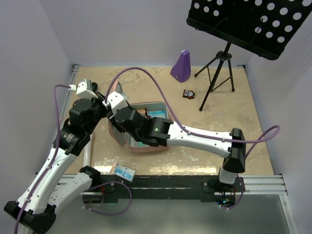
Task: Organize the medicine kit
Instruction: Place the medical item at the medicine box.
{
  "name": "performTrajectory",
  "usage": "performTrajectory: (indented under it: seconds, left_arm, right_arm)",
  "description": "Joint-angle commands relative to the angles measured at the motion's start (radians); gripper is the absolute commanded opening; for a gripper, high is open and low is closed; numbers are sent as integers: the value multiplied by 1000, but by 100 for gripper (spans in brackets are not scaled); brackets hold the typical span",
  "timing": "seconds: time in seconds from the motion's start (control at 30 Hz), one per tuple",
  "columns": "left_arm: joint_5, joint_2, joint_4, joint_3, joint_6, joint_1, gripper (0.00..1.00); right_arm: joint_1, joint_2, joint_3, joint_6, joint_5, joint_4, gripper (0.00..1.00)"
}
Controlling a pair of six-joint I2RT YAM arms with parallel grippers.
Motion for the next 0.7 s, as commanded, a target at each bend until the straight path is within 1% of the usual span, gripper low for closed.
performTrajectory:
  seconds: [0.0,0.13,0.2,0.27,0.33,0.4,0.5,0.67]
  left_arm:
    - [4,-23,50,-1,-9,2,0]
    - [4,-21,47,-2,-8,2,0]
    - [6,-21,48,-5,-9,2,0]
    - [9,-21,50,-7,-9,2,0]
    - [12,-21,53,-6,-11,2,0]
    - [15,-23,54,-7,-11,2,0]
    - [19,-24,54,-4,-11,2,0]
    - [24,-26,53,-1,-9,2,0]
  right_arm:
    - [1,-113,13,43,4,45,48]
    - [-6,-188,-54,74,34,71,48]
    - [-21,-221,-102,91,44,85,44]
    - [-54,-233,-128,114,30,82,31]
    - [-94,-227,-140,137,1,75,14]
    - [-121,-212,-142,140,-13,75,4]
    - [-122,-184,-123,126,-32,87,2]
    - [-125,-118,-61,100,-73,88,2]
